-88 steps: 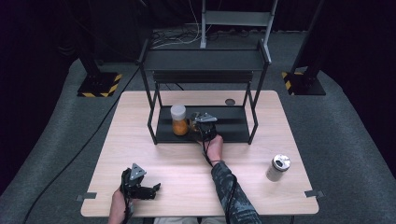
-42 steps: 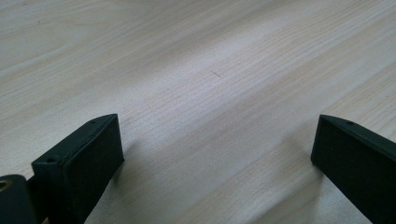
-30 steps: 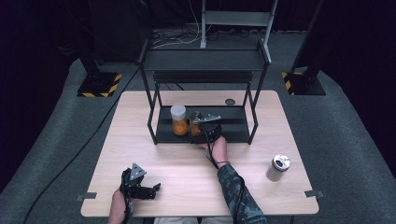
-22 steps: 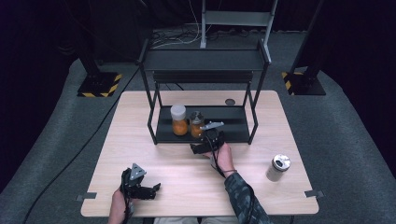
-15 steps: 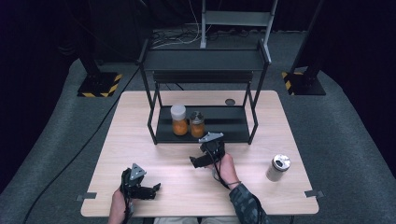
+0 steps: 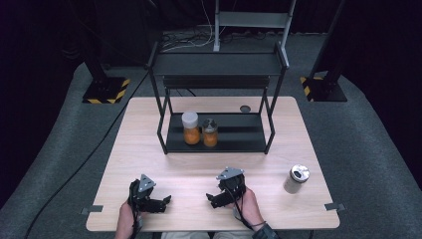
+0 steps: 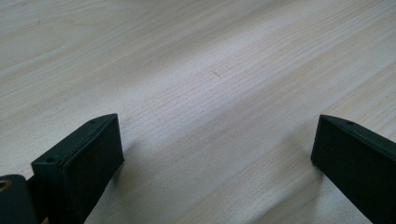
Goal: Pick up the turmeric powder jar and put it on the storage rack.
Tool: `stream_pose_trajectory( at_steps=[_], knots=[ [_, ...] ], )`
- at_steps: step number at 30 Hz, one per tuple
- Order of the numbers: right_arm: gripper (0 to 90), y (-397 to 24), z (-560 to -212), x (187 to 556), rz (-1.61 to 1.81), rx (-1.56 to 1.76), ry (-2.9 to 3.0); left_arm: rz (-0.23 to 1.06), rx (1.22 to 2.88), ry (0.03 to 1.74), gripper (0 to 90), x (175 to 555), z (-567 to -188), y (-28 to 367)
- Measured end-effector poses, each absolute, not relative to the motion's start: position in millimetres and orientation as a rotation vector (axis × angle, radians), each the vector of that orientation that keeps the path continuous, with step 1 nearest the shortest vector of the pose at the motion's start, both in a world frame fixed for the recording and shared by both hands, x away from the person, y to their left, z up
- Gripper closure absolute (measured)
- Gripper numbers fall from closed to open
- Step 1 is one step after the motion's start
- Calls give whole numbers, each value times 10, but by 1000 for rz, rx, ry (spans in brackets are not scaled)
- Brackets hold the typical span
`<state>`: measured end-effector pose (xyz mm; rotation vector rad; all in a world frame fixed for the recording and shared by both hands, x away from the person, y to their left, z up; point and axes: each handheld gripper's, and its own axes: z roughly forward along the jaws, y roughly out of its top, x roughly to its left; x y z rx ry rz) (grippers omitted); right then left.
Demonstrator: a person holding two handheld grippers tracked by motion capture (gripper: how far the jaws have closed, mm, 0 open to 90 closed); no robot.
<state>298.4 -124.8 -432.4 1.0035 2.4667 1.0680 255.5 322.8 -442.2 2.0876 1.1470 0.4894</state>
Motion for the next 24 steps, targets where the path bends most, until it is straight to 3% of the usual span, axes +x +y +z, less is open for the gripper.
stream_pose_trajectory(
  at_steps=[24],
  knots=[
    [0, -1323, -4381, 2779, 1042, 1031, 2420, 492, 2094, 1143, 16, 2557, -4417, 3229]
  ],
)
